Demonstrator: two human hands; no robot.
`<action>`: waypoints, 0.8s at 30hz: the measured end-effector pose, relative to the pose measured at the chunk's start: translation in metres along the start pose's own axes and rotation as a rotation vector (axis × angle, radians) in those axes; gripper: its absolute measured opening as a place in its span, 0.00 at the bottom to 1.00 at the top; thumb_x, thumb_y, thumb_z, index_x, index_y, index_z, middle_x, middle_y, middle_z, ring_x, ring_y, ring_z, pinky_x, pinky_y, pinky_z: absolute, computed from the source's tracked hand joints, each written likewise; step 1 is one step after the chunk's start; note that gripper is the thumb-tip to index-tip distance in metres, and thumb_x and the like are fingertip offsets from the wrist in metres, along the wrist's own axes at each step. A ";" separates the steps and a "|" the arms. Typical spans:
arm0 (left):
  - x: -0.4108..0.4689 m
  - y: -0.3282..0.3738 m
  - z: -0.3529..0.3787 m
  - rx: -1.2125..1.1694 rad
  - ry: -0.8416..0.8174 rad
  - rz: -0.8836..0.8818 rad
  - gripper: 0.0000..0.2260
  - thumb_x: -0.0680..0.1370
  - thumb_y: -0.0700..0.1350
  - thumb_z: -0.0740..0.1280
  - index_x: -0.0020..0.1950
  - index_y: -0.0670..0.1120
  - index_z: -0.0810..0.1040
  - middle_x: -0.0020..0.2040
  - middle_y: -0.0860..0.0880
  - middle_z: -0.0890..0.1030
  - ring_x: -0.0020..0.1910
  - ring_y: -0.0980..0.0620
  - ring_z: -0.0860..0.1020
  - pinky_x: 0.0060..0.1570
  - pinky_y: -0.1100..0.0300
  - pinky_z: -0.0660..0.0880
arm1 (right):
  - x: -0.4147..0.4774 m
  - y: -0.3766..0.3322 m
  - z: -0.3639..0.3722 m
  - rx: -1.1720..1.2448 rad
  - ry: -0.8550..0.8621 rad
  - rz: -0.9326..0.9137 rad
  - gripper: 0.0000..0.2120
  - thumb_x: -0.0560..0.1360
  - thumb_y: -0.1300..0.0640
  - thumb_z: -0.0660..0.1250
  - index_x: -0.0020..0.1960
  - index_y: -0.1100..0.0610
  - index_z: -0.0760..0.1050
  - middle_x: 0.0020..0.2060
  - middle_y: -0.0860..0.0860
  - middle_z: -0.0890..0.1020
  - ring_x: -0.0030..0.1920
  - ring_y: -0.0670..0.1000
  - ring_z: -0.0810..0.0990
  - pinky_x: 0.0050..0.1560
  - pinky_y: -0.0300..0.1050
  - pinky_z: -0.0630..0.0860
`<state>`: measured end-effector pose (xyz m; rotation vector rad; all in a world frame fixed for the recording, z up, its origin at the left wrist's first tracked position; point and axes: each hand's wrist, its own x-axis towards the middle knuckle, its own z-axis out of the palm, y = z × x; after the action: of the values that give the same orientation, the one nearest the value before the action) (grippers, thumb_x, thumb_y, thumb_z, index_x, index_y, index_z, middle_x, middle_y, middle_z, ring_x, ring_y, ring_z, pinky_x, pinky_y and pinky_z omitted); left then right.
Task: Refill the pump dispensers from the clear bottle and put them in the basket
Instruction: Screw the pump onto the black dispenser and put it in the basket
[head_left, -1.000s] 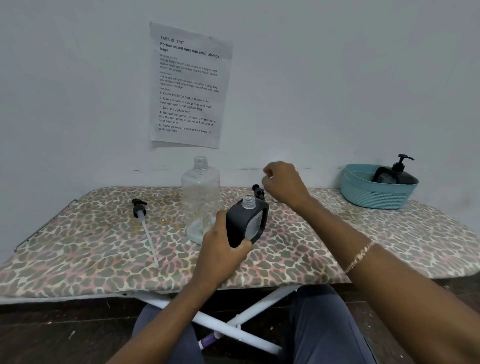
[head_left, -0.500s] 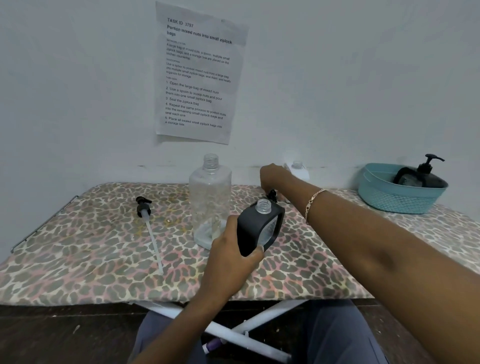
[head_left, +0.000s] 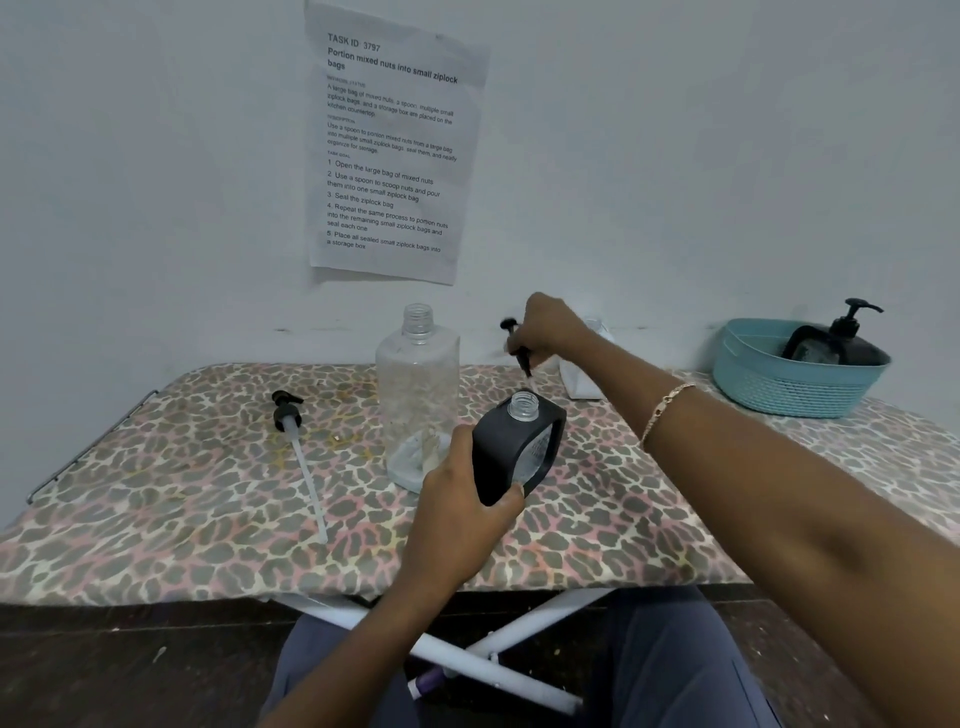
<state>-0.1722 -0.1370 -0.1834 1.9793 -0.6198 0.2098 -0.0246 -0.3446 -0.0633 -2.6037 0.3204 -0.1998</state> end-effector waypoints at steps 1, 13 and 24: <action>-0.003 0.005 -0.001 0.004 -0.006 0.003 0.18 0.77 0.48 0.74 0.61 0.53 0.68 0.48 0.56 0.80 0.44 0.60 0.80 0.36 0.67 0.75 | -0.011 -0.001 -0.013 0.151 0.026 -0.004 0.13 0.72 0.61 0.78 0.36 0.62 0.75 0.28 0.55 0.83 0.29 0.50 0.85 0.28 0.40 0.79; -0.003 0.005 0.001 -0.004 -0.006 -0.034 0.18 0.76 0.48 0.73 0.61 0.55 0.67 0.49 0.58 0.80 0.44 0.64 0.80 0.35 0.70 0.73 | -0.123 -0.013 -0.076 0.806 0.219 -0.401 0.10 0.81 0.66 0.67 0.61 0.66 0.81 0.51 0.64 0.86 0.50 0.59 0.88 0.53 0.50 0.85; -0.003 0.007 0.000 -0.011 -0.013 -0.044 0.19 0.77 0.48 0.73 0.62 0.54 0.68 0.51 0.55 0.81 0.46 0.60 0.80 0.37 0.66 0.74 | -0.162 0.005 -0.045 0.545 0.196 -0.359 0.12 0.81 0.61 0.70 0.64 0.58 0.82 0.50 0.52 0.86 0.46 0.50 0.88 0.55 0.50 0.85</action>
<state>-0.1784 -0.1391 -0.1791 1.9834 -0.5839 0.1668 -0.1905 -0.3270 -0.0402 -2.0796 -0.1289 -0.5818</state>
